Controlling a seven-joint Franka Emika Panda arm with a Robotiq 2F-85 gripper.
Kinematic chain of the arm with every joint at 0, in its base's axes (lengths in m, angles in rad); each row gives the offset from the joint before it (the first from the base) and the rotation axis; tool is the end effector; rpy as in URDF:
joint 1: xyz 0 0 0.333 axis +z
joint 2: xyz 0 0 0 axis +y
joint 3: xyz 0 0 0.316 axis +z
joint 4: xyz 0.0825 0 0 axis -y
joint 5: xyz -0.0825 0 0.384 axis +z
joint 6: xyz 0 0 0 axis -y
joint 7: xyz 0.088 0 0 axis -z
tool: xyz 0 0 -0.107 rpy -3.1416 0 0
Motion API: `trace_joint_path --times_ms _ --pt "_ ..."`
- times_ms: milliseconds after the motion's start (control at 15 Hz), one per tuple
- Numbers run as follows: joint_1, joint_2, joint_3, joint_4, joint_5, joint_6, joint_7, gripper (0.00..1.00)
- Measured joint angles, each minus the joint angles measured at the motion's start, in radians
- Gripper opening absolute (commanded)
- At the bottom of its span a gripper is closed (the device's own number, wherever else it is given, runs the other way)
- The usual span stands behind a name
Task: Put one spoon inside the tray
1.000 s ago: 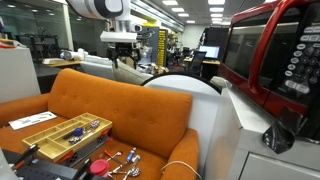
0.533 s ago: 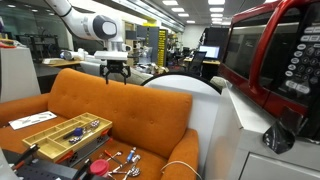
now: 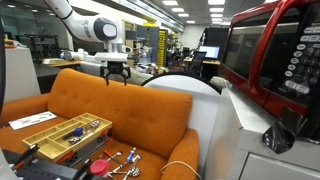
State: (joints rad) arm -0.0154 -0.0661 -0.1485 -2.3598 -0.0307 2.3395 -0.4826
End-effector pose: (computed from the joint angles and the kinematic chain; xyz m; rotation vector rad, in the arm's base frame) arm 0.4901 -0.0816 0.3584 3.0697 0.5264 0.0604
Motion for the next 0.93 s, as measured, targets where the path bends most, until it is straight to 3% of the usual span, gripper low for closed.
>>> trace_joint_path --times_ms 400,733,933 --pt "0.001 0.102 0.029 -0.007 0.028 0.054 0.003 1.00" --pt "-0.003 0.387 0.099 0.031 0.057 0.242 0.012 1.00" --pt "-0.013 0.552 0.118 0.126 0.043 0.267 0.028 1.00"
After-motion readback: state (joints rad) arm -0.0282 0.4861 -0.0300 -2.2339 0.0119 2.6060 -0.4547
